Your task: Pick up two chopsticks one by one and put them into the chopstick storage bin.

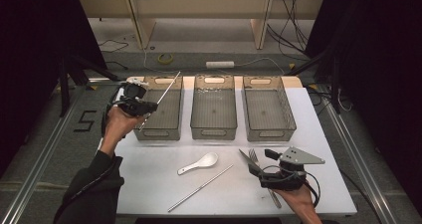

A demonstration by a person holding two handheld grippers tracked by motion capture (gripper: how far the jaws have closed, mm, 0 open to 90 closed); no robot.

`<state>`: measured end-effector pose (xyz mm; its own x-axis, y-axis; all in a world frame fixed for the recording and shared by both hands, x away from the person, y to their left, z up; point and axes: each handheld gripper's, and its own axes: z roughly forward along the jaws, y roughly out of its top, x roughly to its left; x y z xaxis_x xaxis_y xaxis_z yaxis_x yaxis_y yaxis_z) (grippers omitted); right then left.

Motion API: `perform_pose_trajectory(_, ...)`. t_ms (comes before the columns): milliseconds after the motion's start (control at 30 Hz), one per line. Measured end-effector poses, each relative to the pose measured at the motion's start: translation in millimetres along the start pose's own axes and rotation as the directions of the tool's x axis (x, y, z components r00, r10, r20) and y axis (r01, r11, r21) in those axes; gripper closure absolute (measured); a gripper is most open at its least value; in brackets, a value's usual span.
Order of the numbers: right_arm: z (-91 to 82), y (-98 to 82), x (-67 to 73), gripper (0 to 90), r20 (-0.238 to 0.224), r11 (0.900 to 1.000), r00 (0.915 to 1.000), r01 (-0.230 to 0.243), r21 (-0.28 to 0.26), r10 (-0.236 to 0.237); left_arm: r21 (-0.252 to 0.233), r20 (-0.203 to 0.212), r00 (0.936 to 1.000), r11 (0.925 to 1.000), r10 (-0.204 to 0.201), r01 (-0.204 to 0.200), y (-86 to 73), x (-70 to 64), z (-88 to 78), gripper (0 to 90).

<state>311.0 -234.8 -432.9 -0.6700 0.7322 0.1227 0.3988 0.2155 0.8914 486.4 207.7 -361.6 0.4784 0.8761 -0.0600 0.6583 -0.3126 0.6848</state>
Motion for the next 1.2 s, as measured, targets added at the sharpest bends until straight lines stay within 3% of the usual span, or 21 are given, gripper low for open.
perform_pose_trajectory(267, -0.6, -0.3, -0.4, 21.1, -0.002, 1.000, 1.0000, -0.004, -0.001, 0.004, 0.020, -0.035, 0.9988, 0.9993, -0.032, 0.033, 7.7, 14.2, 12.4, 84.9)
perform_pose_trajectory(500, -0.3, -0.2, -0.3, 21.1, -0.003, 1.000, 1.0000, -0.005, 0.000, 0.005, 0.007, -0.055, 0.9968, 0.9983, -0.058, 0.058, 11.7, 25.2, 15.9, 84.9)
perform_pose_trajectory(733, -0.3, -0.3, -0.2, 21.1, -0.006, 1.000, 1.0000, -0.004, 0.003, 0.004, 0.009, -0.072, 0.9937, 0.9962, -0.086, 0.087, 7.6, 34.8, 25.3, 84.9)
perform_pose_trajectory(1200, -0.4, -0.4, -0.3, 21.1, -0.008, 1.000, 1.0000, -0.004, -0.001, 0.004, 0.020, -0.087, 0.9908, 0.9942, -0.104, 0.106, 1.0, 39.0, 43.7, 84.7)
